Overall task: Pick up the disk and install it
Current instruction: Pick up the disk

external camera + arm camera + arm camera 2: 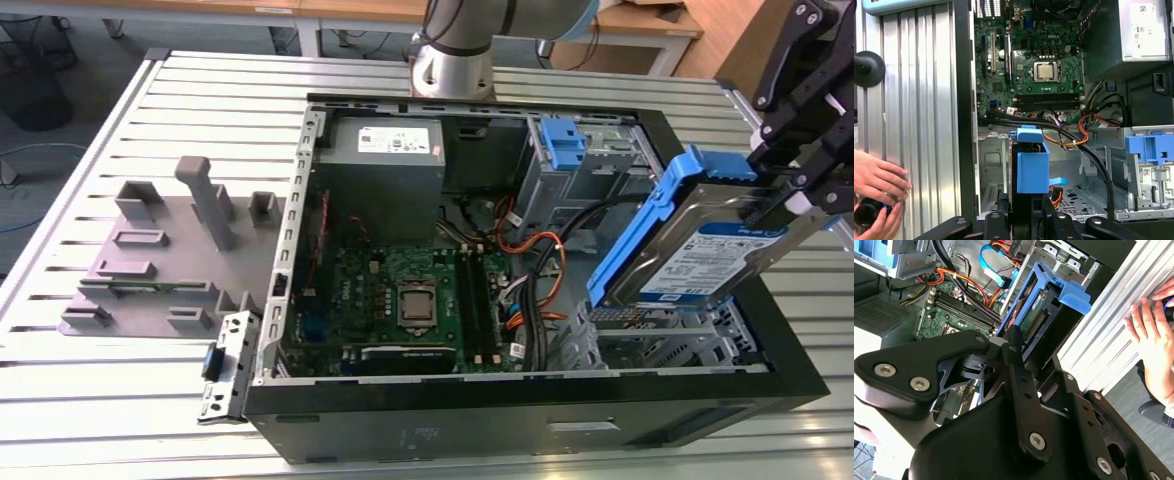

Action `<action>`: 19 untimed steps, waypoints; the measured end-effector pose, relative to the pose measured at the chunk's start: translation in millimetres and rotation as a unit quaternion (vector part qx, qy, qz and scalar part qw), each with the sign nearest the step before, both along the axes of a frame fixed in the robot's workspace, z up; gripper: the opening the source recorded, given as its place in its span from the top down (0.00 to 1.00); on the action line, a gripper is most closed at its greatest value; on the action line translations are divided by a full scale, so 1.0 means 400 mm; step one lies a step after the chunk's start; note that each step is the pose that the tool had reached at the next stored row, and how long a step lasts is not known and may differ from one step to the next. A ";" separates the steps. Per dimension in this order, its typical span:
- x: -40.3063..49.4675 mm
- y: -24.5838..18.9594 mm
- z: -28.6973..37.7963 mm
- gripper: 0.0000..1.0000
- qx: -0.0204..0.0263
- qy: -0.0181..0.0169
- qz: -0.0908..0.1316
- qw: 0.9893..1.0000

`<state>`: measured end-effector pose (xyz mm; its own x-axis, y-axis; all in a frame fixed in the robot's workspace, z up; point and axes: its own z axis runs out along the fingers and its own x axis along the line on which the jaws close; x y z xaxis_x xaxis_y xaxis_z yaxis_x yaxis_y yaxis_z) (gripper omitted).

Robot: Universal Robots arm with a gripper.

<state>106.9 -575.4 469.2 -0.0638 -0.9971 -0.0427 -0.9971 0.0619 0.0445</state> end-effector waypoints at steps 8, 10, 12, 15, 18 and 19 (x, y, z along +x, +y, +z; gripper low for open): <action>0.000 0.000 -0.004 0.65 0.000 0.000 0.000 1.000; 0.000 0.000 -0.007 0.65 0.000 0.000 0.000 1.000; 0.003 0.000 -0.009 0.65 -0.001 0.000 0.000 1.000; 0.009 0.000 -0.012 0.65 -0.001 0.000 0.000 1.000; 0.011 -0.001 -0.016 0.65 -0.001 0.000 0.000 1.000; 0.012 -0.002 -0.017 0.65 -0.001 0.000 -0.001 1.000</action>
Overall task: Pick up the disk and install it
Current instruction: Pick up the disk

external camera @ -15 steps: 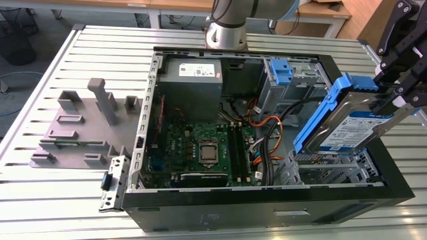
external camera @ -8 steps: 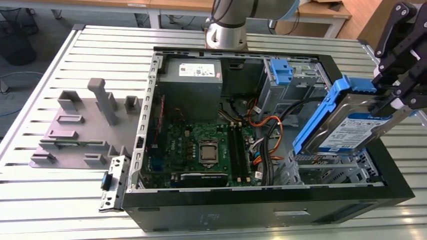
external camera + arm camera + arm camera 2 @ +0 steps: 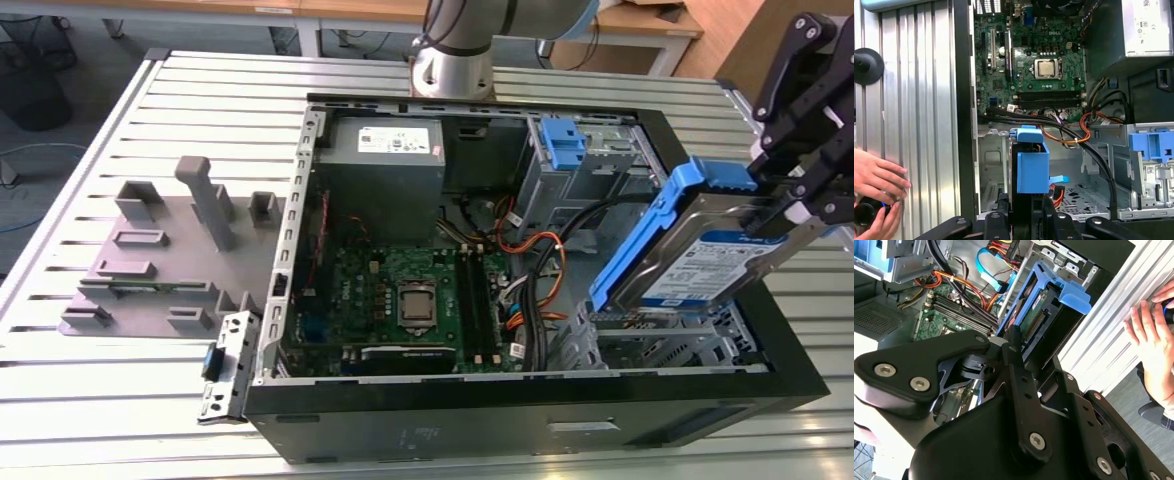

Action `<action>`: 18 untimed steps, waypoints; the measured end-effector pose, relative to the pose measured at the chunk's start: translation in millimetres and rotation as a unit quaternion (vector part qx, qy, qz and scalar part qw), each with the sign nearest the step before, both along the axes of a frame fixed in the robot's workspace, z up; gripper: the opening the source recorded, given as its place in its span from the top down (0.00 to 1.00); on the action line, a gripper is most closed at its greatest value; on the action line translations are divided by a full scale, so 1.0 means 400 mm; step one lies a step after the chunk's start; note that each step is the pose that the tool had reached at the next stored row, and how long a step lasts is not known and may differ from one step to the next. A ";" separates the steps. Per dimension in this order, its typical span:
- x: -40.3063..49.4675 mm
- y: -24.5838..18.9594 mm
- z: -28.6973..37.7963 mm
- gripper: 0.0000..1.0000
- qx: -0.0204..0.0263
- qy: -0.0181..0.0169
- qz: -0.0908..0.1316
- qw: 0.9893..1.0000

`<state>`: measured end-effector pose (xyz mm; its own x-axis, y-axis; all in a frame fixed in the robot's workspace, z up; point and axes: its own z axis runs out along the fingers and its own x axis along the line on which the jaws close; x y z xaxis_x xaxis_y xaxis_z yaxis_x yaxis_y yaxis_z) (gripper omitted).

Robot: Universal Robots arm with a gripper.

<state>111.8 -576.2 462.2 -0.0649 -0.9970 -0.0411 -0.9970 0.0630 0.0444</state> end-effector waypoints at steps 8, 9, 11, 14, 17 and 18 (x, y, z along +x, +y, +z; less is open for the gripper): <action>0.002 -0.001 -0.008 0.65 0.000 0.000 0.000 1.000; 0.002 -0.001 -0.010 0.65 0.000 0.000 0.000 1.000; 0.002 -0.001 -0.013 0.65 0.000 0.000 0.000 1.000; 0.002 -0.001 -0.014 0.65 0.000 0.000 0.000 1.000; 0.002 -0.001 -0.016 0.65 0.000 0.000 0.000 1.000; 0.002 -0.001 -0.017 0.65 0.000 0.000 0.000 1.000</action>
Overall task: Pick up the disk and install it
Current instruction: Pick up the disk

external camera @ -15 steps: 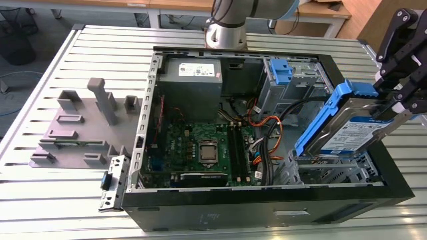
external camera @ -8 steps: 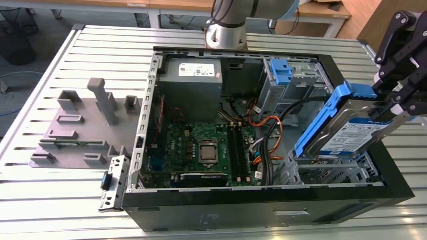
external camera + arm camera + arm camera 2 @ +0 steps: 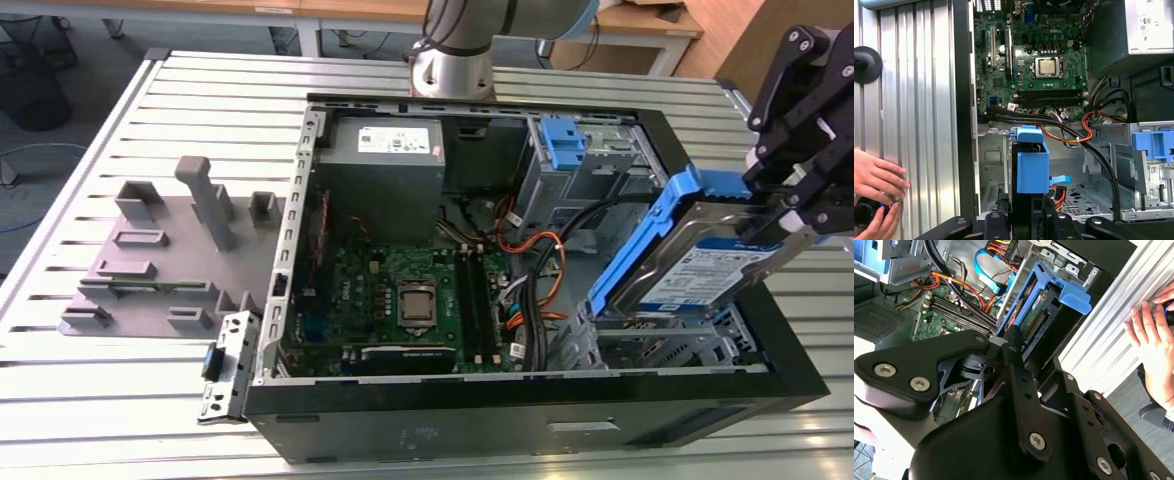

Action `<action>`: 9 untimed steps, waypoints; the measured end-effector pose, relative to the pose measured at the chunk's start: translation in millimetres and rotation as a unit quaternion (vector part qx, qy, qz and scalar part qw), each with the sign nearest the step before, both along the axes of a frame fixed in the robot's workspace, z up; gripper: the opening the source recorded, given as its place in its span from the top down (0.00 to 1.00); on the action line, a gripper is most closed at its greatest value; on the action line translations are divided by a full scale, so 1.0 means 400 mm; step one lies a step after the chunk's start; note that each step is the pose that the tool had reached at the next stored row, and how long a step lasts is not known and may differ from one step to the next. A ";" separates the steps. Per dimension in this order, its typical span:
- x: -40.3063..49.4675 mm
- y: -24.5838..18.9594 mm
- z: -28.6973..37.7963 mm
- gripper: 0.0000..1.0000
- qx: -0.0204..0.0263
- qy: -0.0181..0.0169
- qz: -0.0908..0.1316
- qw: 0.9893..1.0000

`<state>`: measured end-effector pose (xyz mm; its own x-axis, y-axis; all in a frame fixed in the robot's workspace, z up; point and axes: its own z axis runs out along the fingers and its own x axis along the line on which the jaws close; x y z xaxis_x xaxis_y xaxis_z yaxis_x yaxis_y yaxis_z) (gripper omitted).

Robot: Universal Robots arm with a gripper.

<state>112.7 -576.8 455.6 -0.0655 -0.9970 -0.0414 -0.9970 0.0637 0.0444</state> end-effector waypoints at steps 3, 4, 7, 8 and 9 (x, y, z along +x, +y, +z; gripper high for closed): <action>0.000 0.000 -0.005 0.65 0.000 0.000 0.000 1.000; 0.000 0.000 -0.006 0.65 0.000 0.000 0.000 1.000; 0.000 0.000 -0.011 0.65 0.000 0.000 0.000 1.000; 0.000 0.000 -0.012 0.65 0.000 0.000 0.000 1.000; 0.000 0.000 -0.012 0.65 0.000 0.000 0.000 1.000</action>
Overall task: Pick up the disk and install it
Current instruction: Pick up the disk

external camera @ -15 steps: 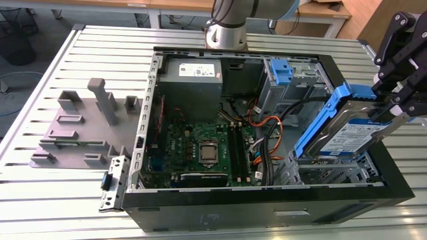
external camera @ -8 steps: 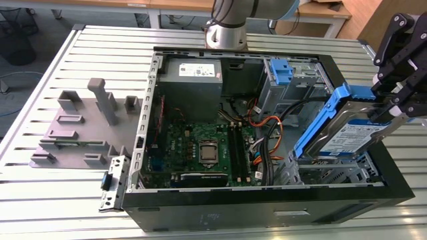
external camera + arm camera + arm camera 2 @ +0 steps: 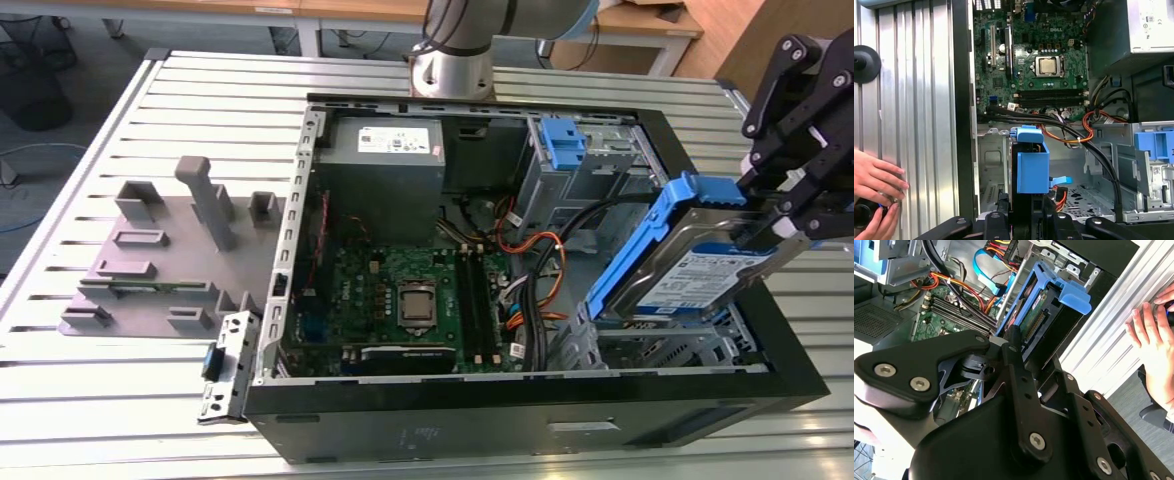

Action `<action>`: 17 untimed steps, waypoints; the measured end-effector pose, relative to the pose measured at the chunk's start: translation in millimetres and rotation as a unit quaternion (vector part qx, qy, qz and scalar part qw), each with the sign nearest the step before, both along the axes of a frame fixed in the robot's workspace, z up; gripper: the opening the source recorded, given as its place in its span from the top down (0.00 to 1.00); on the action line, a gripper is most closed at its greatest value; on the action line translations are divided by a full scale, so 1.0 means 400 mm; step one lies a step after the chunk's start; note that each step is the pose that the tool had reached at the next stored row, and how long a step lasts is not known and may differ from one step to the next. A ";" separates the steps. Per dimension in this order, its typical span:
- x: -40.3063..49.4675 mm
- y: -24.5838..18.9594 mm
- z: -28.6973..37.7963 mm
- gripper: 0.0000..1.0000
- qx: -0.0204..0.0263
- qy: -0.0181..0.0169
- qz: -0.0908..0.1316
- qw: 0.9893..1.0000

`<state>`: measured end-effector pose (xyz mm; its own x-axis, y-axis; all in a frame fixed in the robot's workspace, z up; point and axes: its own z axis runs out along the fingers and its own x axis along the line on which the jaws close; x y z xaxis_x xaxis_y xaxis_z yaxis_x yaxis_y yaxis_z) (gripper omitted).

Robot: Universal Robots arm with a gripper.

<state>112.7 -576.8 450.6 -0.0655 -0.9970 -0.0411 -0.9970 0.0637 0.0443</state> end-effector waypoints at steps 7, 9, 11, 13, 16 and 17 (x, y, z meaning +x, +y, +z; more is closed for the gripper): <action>0.005 0.000 -0.002 0.65 0.000 0.000 0.006 1.000; 0.006 0.000 -0.003 0.65 0.000 0.000 0.007 1.000; 0.006 0.000 -0.004 0.65 0.000 0.000 0.008 1.000; 0.006 0.000 -0.004 0.65 0.000 0.000 0.008 1.000; 0.009 0.000 -0.005 0.65 0.000 0.000 0.008 1.000; 0.010 0.000 -0.005 0.65 0.000 0.000 0.008 1.000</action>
<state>116.8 -576.8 448.5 -0.0498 -0.9979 -0.0413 -0.9979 0.0480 0.0444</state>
